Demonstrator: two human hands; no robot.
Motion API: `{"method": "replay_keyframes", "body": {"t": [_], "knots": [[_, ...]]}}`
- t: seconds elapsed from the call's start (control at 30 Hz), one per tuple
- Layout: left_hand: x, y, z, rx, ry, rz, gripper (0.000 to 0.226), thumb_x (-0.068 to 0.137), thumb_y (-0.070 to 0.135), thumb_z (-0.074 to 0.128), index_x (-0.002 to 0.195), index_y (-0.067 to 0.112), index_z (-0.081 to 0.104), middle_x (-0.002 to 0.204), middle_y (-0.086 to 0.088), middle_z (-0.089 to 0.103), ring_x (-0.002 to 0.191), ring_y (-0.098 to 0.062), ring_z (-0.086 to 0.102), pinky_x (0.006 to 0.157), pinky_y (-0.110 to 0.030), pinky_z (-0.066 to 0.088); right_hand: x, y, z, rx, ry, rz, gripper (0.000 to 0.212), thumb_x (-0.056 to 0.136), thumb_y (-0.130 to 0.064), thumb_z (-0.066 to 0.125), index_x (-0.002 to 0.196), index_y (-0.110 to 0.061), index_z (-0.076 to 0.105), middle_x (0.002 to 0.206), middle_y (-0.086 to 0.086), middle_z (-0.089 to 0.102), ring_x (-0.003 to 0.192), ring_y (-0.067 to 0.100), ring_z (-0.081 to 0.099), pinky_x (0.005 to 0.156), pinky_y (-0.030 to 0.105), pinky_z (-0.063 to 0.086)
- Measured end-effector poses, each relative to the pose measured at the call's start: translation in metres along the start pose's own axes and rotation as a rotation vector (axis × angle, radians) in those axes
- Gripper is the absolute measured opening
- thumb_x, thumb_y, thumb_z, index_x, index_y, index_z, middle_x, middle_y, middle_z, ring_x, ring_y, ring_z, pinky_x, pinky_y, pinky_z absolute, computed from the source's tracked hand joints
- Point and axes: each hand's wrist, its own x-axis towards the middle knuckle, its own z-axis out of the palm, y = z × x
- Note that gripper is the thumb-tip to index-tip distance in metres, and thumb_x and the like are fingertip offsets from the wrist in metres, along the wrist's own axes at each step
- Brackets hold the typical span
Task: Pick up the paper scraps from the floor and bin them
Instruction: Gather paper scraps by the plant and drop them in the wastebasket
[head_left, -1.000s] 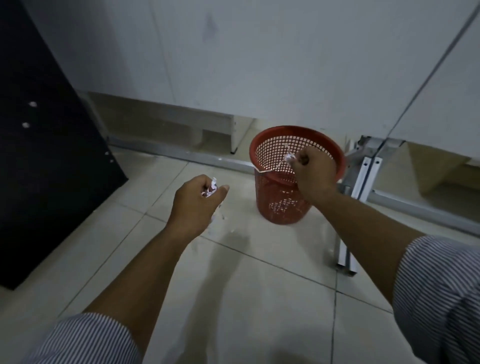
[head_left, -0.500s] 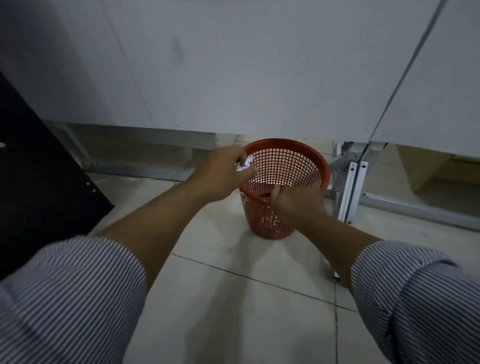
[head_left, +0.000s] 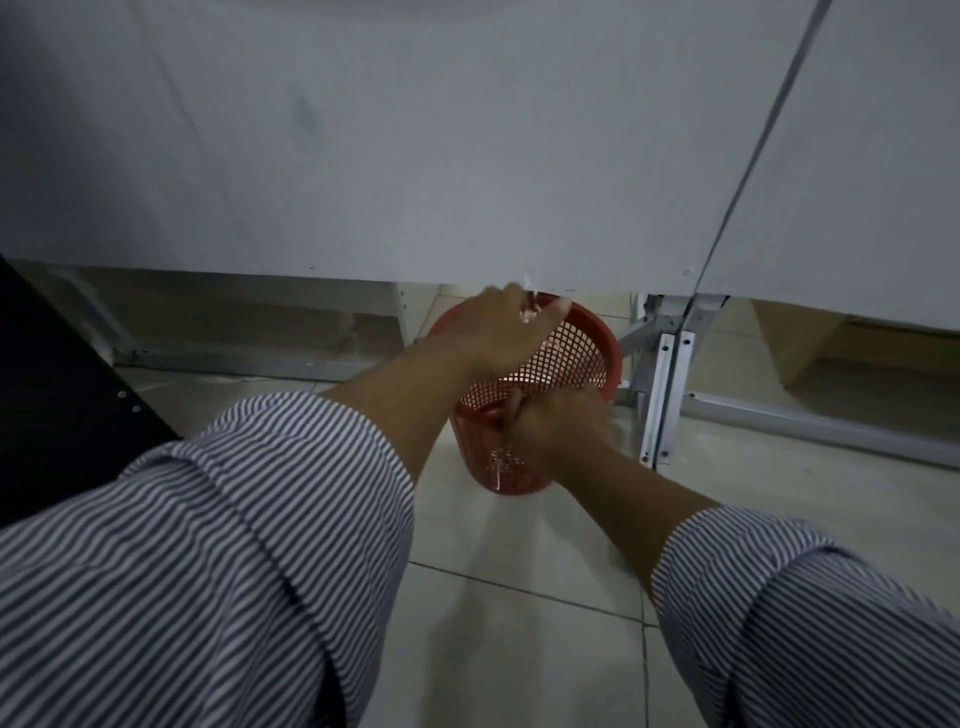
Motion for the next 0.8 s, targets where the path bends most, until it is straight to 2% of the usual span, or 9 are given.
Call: {"method": "replay_keyframes", "body": {"t": [0.03, 0.07, 0.13, 0.23, 0.37, 0.5, 0.63, 0.73, 0.8], "knots": [[-0.004, -0.007, 0.004, -0.002, -0.115, -0.042, 0.081, 0.086, 0.075, 0.02, 0.135, 0.017, 0.049, 0.142, -0.004, 0.052, 0.129, -0.026, 0.048, 0.105, -0.046, 0.04, -0.003, -0.002, -0.005, -0.013, -0.008, -0.025, 0.053, 0.1, -0.039, 0.019, 0.1, -0.009, 0.064, 0.062, -0.002, 0.05, 0.078, 0.025, 0.061, 0.095, 0.043, 0.041], [-0.008, -0.012, 0.007, -0.044, -0.193, -0.059, 0.079, 0.089, 0.072, 0.017, 0.144, 0.02, 0.041, 0.151, -0.002, 0.042, 0.139, -0.025, 0.038, 0.111, -0.044, 0.032, -0.004, -0.003, -0.007, -0.036, -0.03, -0.052, 0.053, 0.101, -0.038, 0.019, 0.102, -0.009, 0.063, 0.068, 0.002, 0.057, 0.084, 0.027, 0.063, 0.096, 0.045, 0.041], [-0.016, -0.02, 0.009, -0.149, -0.252, -0.061, 0.069, 0.096, 0.063, 0.016, 0.146, 0.022, 0.038, 0.153, 0.0, 0.04, 0.141, -0.024, 0.035, 0.11, -0.037, 0.029, -0.004, -0.003, -0.009, -0.078, -0.062, -0.058, 0.051, 0.101, -0.039, 0.018, 0.1, -0.012, 0.061, 0.064, 0.001, 0.052, 0.086, 0.026, 0.063, 0.095, 0.046, 0.043], [-0.028, -0.027, 0.007, -0.159, -0.245, -0.07, 0.062, 0.1, 0.055, 0.019, 0.137, 0.015, 0.049, 0.143, -0.006, 0.05, 0.132, -0.025, 0.044, 0.102, -0.034, 0.032, 0.0, -0.002, -0.004, -0.112, -0.069, -0.035, 0.051, 0.101, -0.037, 0.016, 0.087, -0.014, 0.059, 0.054, -0.002, 0.036, 0.076, 0.024, 0.057, 0.094, 0.047, 0.043], [-0.042, -0.044, 0.001, -0.096, -0.186, -0.035, 0.042, 0.1, 0.047, 0.036, 0.113, 0.014, 0.059, 0.118, -0.005, 0.062, 0.108, -0.021, 0.058, 0.092, -0.04, 0.05, 0.0, 0.001, 0.0, 0.002, -0.07, -0.01, 0.04, 0.099, -0.034, 0.014, 0.083, -0.017, 0.047, 0.057, -0.002, 0.037, 0.067, 0.019, 0.044, 0.089, 0.047, 0.045], [-0.057, -0.062, -0.008, -0.009, -0.118, 0.004, 0.023, 0.099, 0.036, 0.047, 0.11, 0.02, 0.059, 0.116, -0.001, 0.061, 0.101, -0.017, 0.059, 0.088, -0.042, 0.055, 0.003, 0.002, 0.003, -0.046, -0.079, -0.022, 0.047, 0.098, -0.041, 0.015, 0.071, -0.02, 0.047, 0.058, -0.005, 0.045, 0.073, 0.019, 0.054, 0.1, 0.049, 0.038], [-0.08, -0.081, -0.025, 0.008, -0.051, 0.009, 0.017, 0.098, 0.031, 0.05, 0.106, 0.021, 0.061, 0.114, 0.001, 0.06, 0.098, -0.014, 0.058, 0.087, -0.036, 0.053, 0.01, -0.005, -0.003, -0.087, -0.123, 0.052, 0.046, 0.096, -0.046, 0.027, 0.094, -0.018, 0.064, 0.096, 0.005, 0.069, 0.108, 0.03, 0.059, 0.112, 0.058, 0.018], [-0.102, -0.095, -0.04, -0.003, 0.007, -0.02, 0.015, 0.097, 0.028, 0.052, 0.104, 0.02, 0.062, 0.11, 0.003, 0.059, 0.095, -0.012, 0.056, 0.08, -0.028, 0.048, 0.016, -0.015, -0.01, -0.079, 0.006, 0.075, 0.04, 0.091, -0.046, 0.04, 0.108, -0.016, 0.061, 0.11, 0.007, 0.067, 0.11, 0.03, 0.058, 0.111, 0.058, 0.024], [-0.117, -0.106, -0.048, -0.032, 0.051, -0.058, 0.014, 0.097, 0.028, 0.053, 0.1, 0.018, 0.063, 0.105, 0.003, 0.062, 0.089, -0.013, 0.058, 0.077, -0.03, 0.051, 0.018, -0.03, -0.016, -0.049, 0.126, -0.026, 0.033, 0.091, -0.041, 0.042, 0.103, -0.016, 0.061, 0.108, 0.005, 0.067, 0.103, 0.026, 0.058, 0.107, 0.054, 0.028]]}}
